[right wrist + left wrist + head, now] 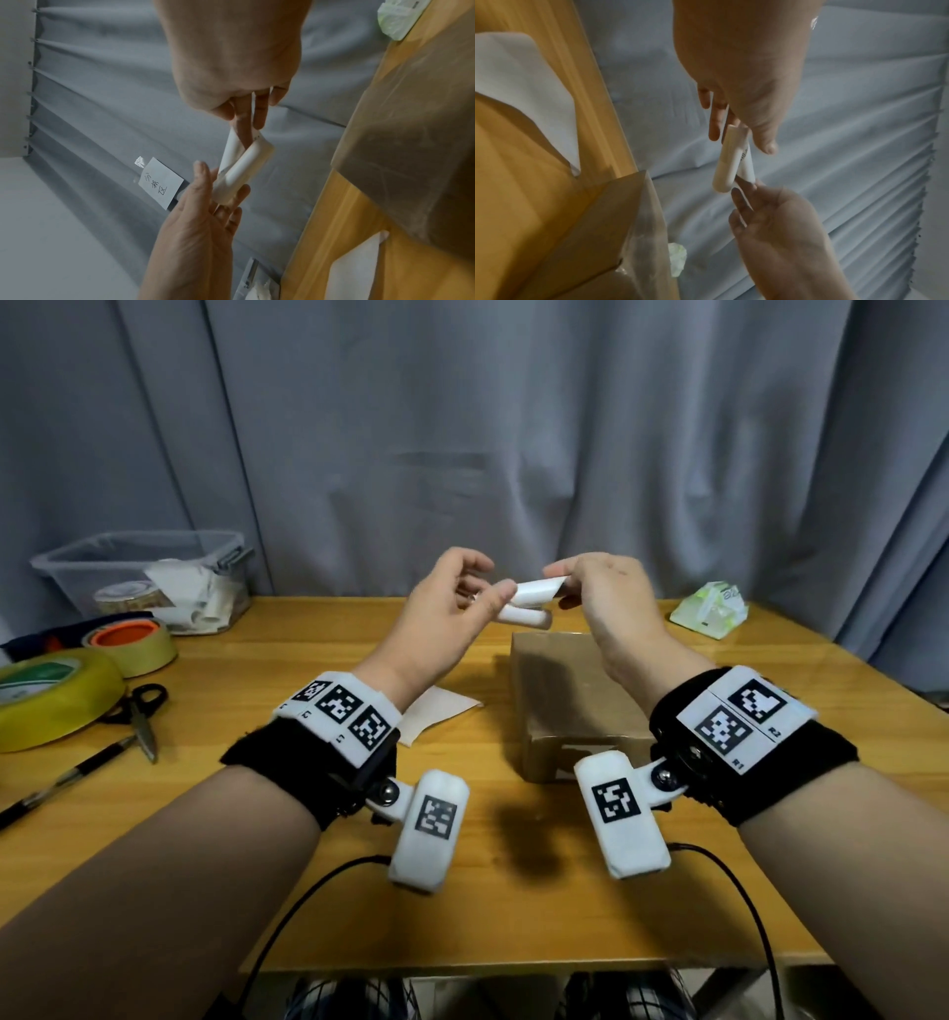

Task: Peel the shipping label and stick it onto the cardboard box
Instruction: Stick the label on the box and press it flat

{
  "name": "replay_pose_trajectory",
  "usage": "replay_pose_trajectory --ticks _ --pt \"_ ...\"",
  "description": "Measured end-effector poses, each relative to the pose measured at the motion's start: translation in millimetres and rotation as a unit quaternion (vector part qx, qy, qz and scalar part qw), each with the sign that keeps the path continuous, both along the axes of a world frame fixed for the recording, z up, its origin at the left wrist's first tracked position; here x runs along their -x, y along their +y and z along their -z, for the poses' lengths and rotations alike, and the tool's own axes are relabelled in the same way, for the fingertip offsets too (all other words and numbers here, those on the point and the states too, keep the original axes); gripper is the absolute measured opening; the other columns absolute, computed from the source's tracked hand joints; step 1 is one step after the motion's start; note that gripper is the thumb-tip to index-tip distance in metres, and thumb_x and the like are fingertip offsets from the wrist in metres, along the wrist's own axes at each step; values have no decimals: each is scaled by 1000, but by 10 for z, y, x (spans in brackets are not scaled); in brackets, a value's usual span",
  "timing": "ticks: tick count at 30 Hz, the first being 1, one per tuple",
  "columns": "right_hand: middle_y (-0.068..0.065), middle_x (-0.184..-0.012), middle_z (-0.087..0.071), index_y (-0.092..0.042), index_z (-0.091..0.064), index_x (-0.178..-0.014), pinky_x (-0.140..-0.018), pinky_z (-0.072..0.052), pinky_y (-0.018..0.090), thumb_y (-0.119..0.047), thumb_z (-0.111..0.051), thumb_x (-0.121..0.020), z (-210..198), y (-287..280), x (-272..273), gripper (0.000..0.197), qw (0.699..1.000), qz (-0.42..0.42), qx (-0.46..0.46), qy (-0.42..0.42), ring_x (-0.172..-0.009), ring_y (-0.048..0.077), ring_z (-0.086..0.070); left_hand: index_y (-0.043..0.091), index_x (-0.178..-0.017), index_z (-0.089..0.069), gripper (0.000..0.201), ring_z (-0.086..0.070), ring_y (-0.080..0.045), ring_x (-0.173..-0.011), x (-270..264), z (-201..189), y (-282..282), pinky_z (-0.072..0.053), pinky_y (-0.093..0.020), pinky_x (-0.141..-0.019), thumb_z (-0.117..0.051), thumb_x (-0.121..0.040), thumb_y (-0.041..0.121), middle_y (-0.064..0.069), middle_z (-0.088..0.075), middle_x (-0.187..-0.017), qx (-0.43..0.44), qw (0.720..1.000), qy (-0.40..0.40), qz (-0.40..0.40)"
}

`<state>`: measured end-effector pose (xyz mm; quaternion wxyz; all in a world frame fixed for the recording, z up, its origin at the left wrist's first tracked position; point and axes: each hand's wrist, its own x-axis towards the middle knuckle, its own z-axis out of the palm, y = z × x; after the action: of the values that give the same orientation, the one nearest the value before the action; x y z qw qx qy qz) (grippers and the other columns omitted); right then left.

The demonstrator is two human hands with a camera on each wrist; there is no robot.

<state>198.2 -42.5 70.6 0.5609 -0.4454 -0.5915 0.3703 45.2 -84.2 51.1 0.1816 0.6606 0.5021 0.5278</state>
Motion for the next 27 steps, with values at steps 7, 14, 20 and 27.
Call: replay_pose_trajectory --ticks 7,14,20,27 --pt "2 -77 -68 -10 -61 -97 -67 -49 8 14 -46 -81 -12 -54 -105 33 994 -89 -66 -20 -64 -1 -64 15 -110 -50 28 -58 -10 -90 43 -47 -36 -51 -17 -80 -63 -85 11 2 -55 -98 7 989 -121 80" --pt "6 -87 -57 -18 -67 -101 -70 -46 12 -1 -63 -79 -40 -51 -246 28 992 -80 -95 5 -76 8 -54 13 -116 -44 42 -62 -5 -86 -41 -70 -126 -52 -19 -83 -60 -82 -7 6 -51 -107 20 979 -142 148" --pt "0 -97 -54 -22 -55 -109 -83 -50 35 3 -60 -81 157 28 -373 37 990 -91 24 101 -93 20 -58 16 -120 -41 51 -62 -7 -84 -229 -43 -84 -53 -16 -82 -61 -80 -10 -3 -45 -116 65 965 -156 199" --pt "-8 -51 -64 -14 -62 -76 -47 -45 13 0 -59 -84 420 83 -655 17 988 -27 87 123 -49 3 -56 21 -127 -37 61 -60 -7 -95 -373 201 1 -51 -18 -89 -69 -77 4 -3 -45 -125 150 957 -118 216"
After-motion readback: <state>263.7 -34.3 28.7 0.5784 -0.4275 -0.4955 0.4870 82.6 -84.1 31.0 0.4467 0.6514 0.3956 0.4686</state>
